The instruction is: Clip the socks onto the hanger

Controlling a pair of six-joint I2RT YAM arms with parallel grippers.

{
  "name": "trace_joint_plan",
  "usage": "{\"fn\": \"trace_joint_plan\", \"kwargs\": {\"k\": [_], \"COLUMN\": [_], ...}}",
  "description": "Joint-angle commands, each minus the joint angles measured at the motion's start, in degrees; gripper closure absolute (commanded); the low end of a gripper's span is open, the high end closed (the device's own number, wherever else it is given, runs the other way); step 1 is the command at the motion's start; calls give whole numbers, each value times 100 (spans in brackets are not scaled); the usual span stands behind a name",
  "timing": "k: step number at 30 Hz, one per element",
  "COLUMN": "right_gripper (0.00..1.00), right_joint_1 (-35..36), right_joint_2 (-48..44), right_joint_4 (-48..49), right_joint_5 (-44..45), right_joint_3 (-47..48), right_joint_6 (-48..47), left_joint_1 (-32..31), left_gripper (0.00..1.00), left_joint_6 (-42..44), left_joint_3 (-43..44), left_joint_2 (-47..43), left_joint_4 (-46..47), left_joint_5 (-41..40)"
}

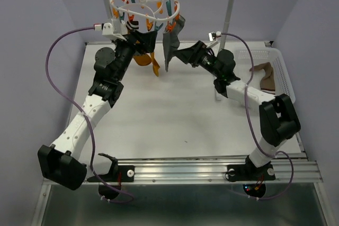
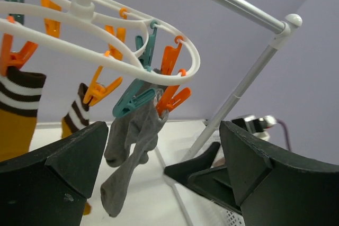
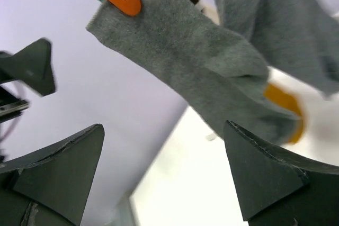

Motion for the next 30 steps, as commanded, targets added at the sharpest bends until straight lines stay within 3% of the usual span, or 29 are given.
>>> {"fn": "trace_joint_plan", "kwargs": {"k": [1, 5, 9, 14, 18, 24, 30], "right_gripper": [0, 0, 0, 0, 0, 0, 0], "right_joint_1": [-27, -27, -167, -1134, -1214, -1670, -2777], "right_joint_2": [-963, -1561, -2000, -2282, -2581, -3188, -3354], "right_joint_4": [-1258, -2013, -2568, -2980, -3350, -3518, -4063], "right_joint_5": [1525, 2867, 3916, 3206, 3951, 4630, 4006], "right_joint_3": [-587, -1124, -1467, -1758, -1749, -1916, -1951], "right_joint_6": [-2190, -2989, -3256, -2475, -2868, -2904, -2332], "left_joint_1": [-31, -22, -4, 66, 162, 900, 1436], "left_gripper": [1, 1, 1, 1, 1, 1, 1], "left_joint_6": [428, 684, 632, 324, 122, -370, -643], "left_joint_3": [-259, -733, -857, -857, -1059, -1164, -1173], "left_joint_2": [-691, -1376, -1650, -1685, -1896, -2037, -1906], "left_joint_4": [-241, -644, -1313, -2033, -2035, -2316, -2535], "left_joint_5": [-276, -1003, -2407, -3105, -3614, -3414, -3045]}}
